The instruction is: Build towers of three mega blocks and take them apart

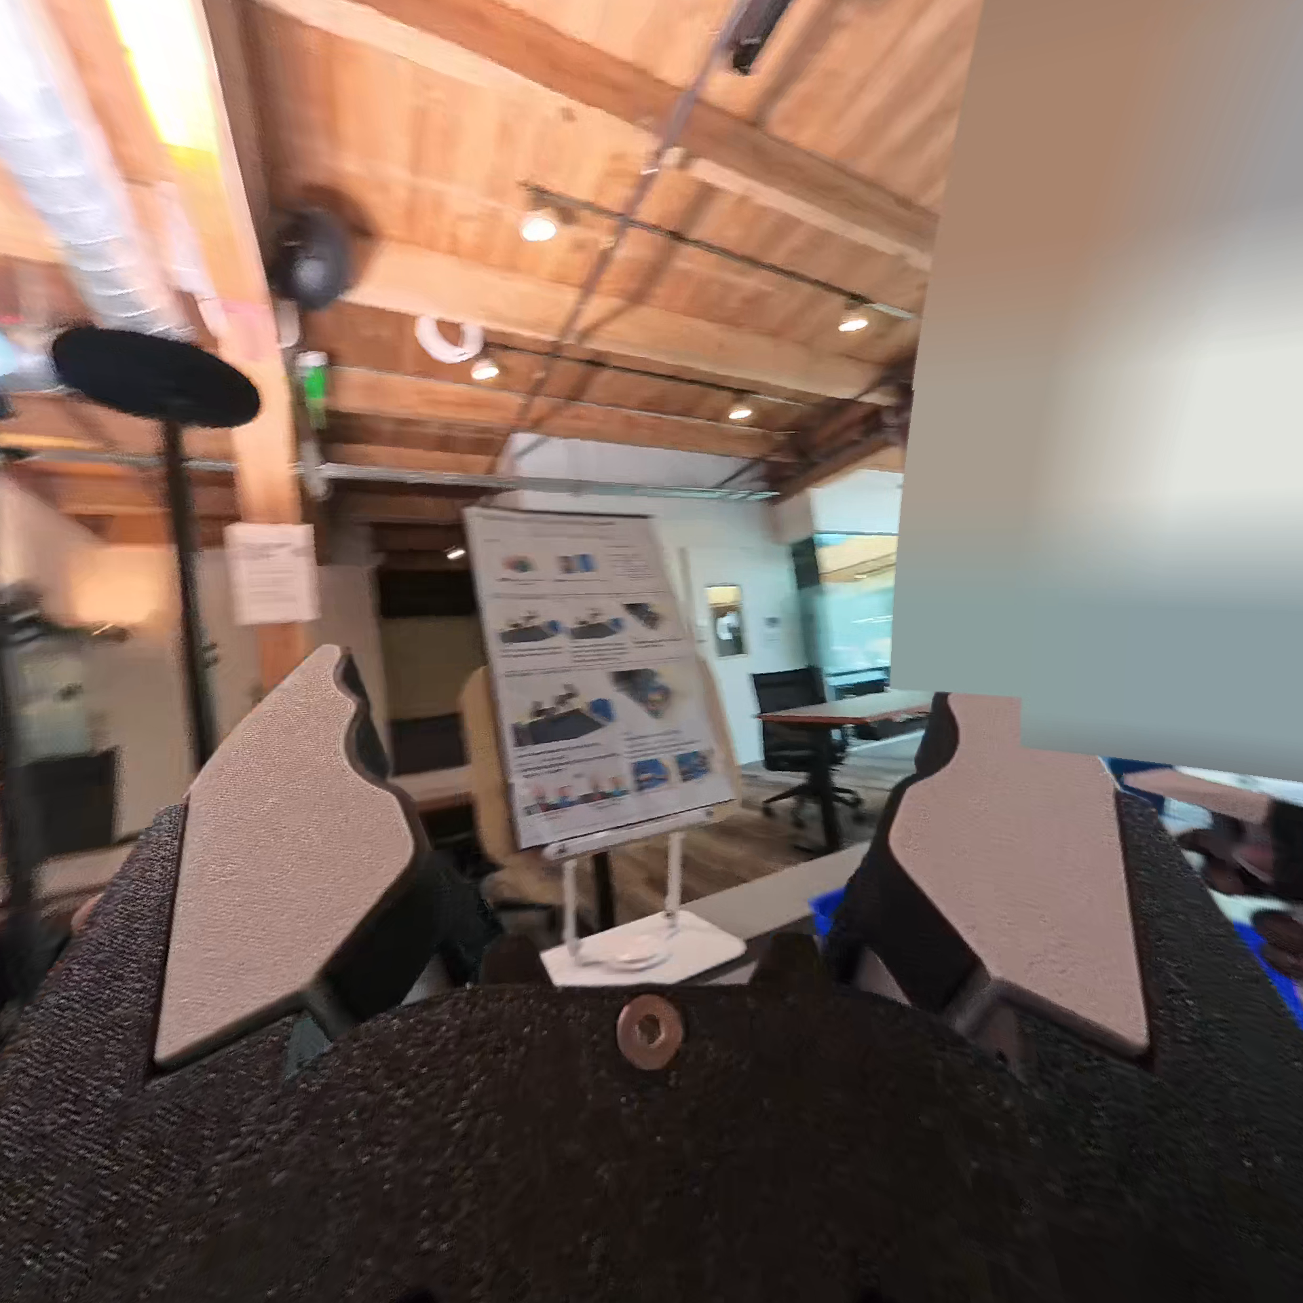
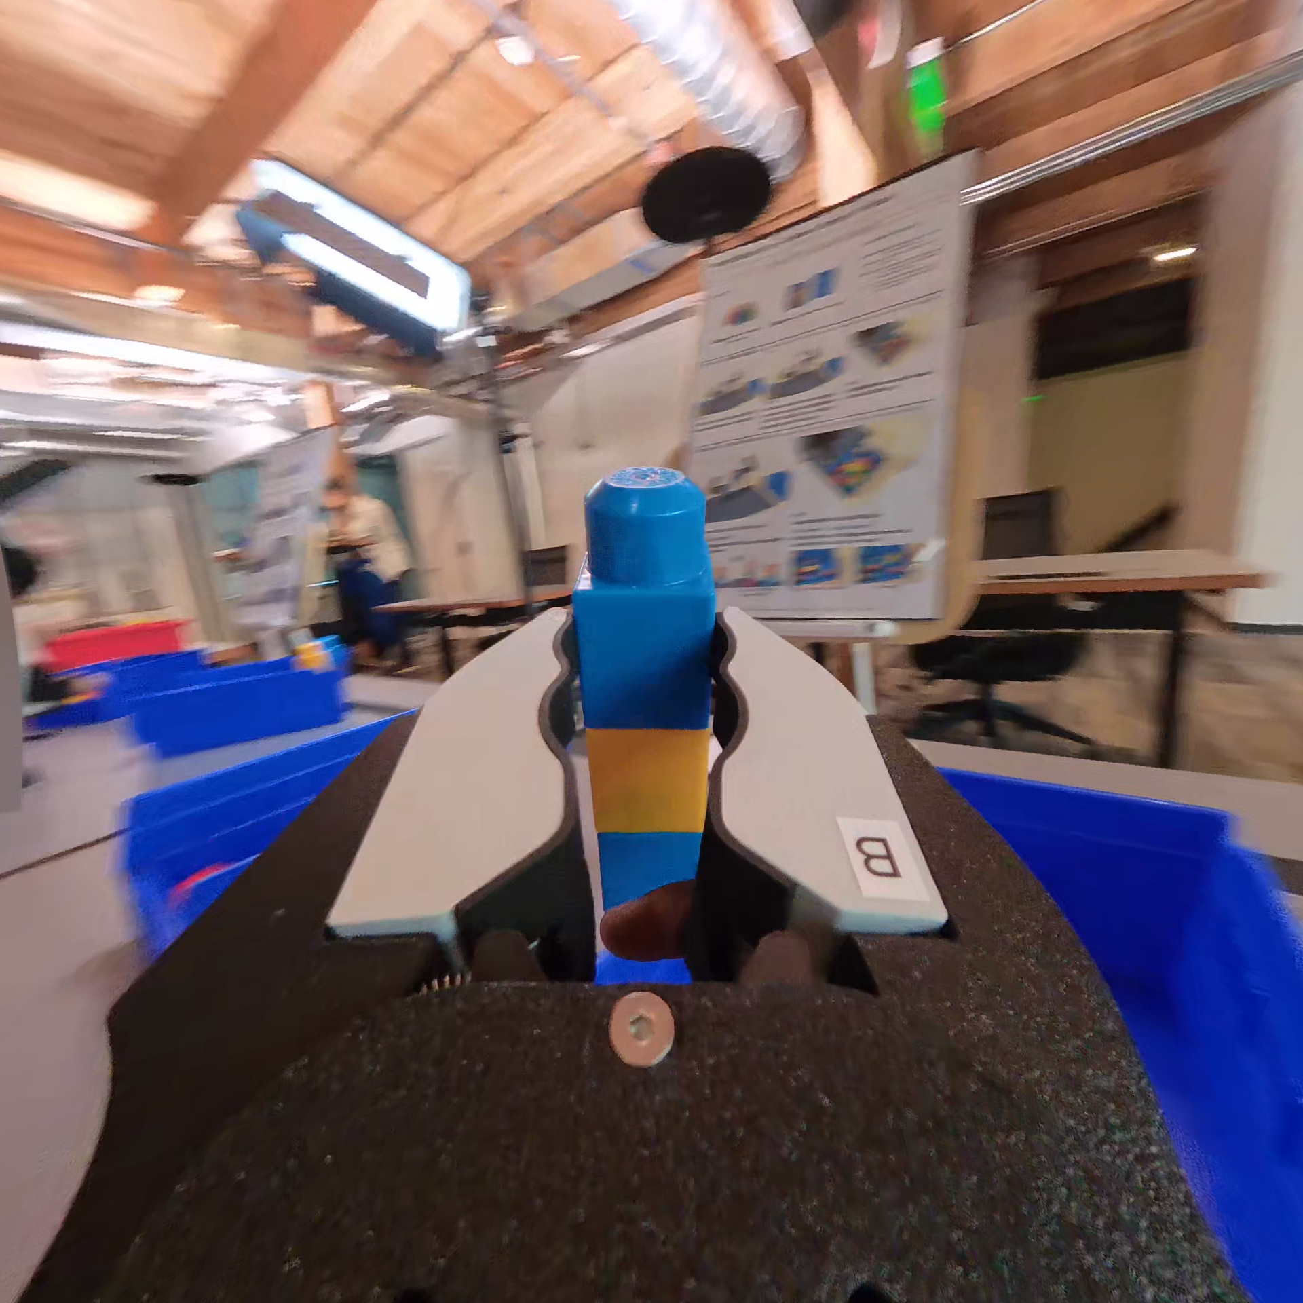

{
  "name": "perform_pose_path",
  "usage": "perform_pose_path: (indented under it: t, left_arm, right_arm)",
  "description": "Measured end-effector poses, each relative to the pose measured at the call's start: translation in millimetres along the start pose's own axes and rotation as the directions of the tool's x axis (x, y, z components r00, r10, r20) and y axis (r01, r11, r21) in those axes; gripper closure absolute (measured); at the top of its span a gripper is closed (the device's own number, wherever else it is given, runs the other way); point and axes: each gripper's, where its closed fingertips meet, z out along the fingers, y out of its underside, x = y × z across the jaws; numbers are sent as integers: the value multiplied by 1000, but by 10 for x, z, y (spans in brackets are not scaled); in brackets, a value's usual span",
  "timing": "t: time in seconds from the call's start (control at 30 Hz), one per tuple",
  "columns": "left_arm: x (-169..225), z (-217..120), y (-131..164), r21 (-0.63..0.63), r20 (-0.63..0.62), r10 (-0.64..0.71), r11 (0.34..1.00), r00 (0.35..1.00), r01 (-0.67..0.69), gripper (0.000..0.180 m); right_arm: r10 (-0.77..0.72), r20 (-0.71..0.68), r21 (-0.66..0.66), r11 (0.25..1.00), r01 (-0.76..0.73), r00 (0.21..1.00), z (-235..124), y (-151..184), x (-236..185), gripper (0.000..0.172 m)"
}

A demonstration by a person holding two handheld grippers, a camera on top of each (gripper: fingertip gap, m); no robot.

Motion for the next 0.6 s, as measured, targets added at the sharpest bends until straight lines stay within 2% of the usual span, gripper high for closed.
perform_pose_path:
  t: [0.03,0.1,0.2,0.33,0.4,0.5,0.6]
  left_arm:
    - [-161,-8,-26,-15,68,-4,1000,998,5,34]
    - [-439,-77,-65,-43,190,28,999,981,-20,35]
    - [-745,-243,-146,-57,325,77,996,943,-61,36]
    - [-835,-349,-192,-72,335,63,997,940,-41,43]
    - [-832,-365,-154,-107,327,66,994,943,-32,43]
    - [-808,-357,-41,-200,293,95,979,951,-37,41]
    - [-777,-337,14,-225,262,100,974,960,-40,43]
  right_arm:
    - [-22,-75,2,1000,22,997,83,-6,173,136]
    - [-63,-203,-19,998,60,977,274,46,493,135]
    - [-105,-267,-81,993,86,958,612,291,822,135]
    - [-23,-308,-206,978,-43,951,961,938,1175,135]
    - [-50,-337,-274,961,-47,940,1049,1227,1321,135]
    - [-122,-348,-361,932,-13,929,1149,1492,1449,135]
    - [-145,-356,-412,911,-16,923,1222,1632,1519,135]
